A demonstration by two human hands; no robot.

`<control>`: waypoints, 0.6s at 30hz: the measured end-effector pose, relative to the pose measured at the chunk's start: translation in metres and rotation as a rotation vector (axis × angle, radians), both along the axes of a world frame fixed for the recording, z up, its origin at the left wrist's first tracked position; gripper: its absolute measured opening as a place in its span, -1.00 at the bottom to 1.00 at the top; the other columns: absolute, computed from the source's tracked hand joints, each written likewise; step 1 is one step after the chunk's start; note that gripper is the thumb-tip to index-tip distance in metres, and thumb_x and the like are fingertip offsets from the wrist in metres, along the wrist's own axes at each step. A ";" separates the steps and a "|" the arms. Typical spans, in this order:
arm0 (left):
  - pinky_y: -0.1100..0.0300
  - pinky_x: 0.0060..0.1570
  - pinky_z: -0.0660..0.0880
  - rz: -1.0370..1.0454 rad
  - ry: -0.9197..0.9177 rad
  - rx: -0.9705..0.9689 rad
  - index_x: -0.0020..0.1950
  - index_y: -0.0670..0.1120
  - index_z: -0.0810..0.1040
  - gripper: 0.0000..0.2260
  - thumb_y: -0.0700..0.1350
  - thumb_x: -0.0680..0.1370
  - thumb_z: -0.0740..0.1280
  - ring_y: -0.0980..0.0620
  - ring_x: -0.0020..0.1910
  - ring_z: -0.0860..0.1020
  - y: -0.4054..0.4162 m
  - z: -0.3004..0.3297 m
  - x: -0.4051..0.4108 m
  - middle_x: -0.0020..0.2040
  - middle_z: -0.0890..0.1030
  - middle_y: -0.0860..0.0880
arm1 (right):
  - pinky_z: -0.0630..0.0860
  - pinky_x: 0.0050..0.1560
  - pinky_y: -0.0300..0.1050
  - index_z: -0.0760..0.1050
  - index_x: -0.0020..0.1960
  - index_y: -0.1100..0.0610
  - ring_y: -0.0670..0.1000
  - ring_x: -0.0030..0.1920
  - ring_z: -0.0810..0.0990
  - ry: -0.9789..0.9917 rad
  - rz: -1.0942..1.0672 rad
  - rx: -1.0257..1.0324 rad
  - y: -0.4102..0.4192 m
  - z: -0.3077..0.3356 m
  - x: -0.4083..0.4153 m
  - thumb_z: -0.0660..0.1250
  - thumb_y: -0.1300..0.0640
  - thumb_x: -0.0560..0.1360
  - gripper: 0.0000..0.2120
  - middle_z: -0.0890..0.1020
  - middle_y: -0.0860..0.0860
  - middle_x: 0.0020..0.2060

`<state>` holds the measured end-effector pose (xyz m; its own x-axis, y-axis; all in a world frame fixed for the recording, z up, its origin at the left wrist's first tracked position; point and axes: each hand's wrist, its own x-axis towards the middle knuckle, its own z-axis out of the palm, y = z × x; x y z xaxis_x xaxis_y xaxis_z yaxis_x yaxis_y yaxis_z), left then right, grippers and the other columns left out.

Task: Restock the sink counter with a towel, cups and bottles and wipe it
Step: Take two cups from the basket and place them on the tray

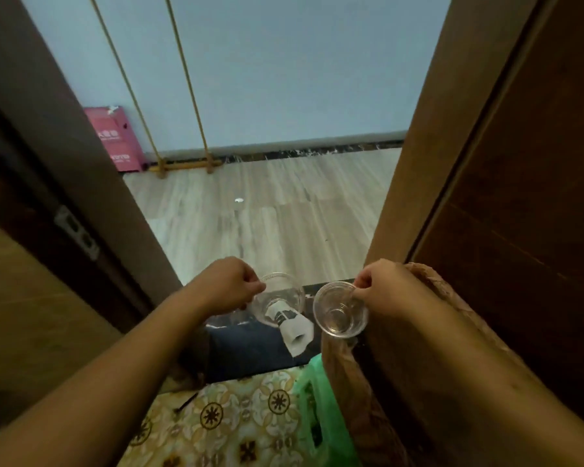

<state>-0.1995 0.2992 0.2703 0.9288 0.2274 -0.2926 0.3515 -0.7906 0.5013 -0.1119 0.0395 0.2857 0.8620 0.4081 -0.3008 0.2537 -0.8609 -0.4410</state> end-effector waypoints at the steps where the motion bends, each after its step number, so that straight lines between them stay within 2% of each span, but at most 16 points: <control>1: 0.27 -0.21 0.59 0.031 -0.002 -0.005 -0.10 -0.03 0.69 -0.80 0.04 0.59 0.35 0.16 -0.36 0.66 0.021 0.003 -0.020 -0.29 0.68 0.06 | 0.42 -0.35 -0.28 0.62 -0.17 -0.03 -0.10 -0.27 0.61 0.005 0.028 0.021 0.023 0.002 -0.009 0.40 0.08 0.54 -0.88 0.66 -0.05 -0.28; 4: 0.27 -0.29 0.56 0.143 -0.022 0.014 -0.11 -0.04 0.70 -0.79 0.03 0.60 0.35 0.15 -0.34 0.64 0.084 0.011 -0.086 -0.30 0.66 0.05 | 0.51 -0.38 -0.29 0.64 -0.12 -0.01 -0.09 -0.33 0.66 0.017 0.120 0.058 0.096 0.005 -0.045 0.40 0.08 0.55 -0.91 0.66 -0.05 -0.29; 7: 0.26 -0.34 0.51 0.241 -0.038 0.021 -0.13 -0.07 0.71 -0.77 0.00 0.61 0.34 0.14 -0.38 0.60 0.145 0.015 -0.158 -0.33 0.65 0.01 | 0.65 -0.25 -0.20 0.66 -0.08 0.06 -0.04 -0.34 0.69 0.020 0.211 0.087 0.171 0.006 -0.089 0.39 0.09 0.56 -0.90 0.68 0.00 -0.27; 10: 0.31 -0.40 0.47 0.353 0.000 -0.013 -0.14 -0.08 0.71 -0.75 -0.01 0.62 0.31 0.16 -0.45 0.58 0.206 0.014 -0.234 -0.38 0.66 0.00 | 0.65 -0.22 -0.21 0.66 -0.10 0.05 -0.04 -0.34 0.69 0.026 0.304 0.125 0.246 0.007 -0.139 0.40 0.10 0.56 -0.90 0.68 -0.01 -0.28; 14: 0.36 -0.47 0.40 0.521 -0.004 0.006 -0.39 -0.05 0.63 -0.61 0.03 0.61 0.32 0.25 -0.57 0.50 0.276 0.011 -0.335 -0.55 0.58 0.10 | 0.66 -0.27 -0.22 0.61 -0.20 -0.01 -0.04 -0.37 0.69 0.040 0.430 0.171 0.342 0.004 -0.209 0.41 0.11 0.55 -0.85 0.68 -0.01 -0.31; 18: 0.34 -0.43 0.39 0.695 0.002 0.046 -0.40 -0.07 0.64 -0.60 0.07 0.59 0.33 0.26 -0.55 0.49 0.325 0.013 -0.427 -0.58 0.54 0.13 | 0.60 -0.35 -0.25 0.62 -0.24 0.04 -0.05 -0.39 0.67 0.077 0.566 0.191 0.426 0.000 -0.273 0.42 0.06 0.54 -0.81 0.66 0.00 -0.38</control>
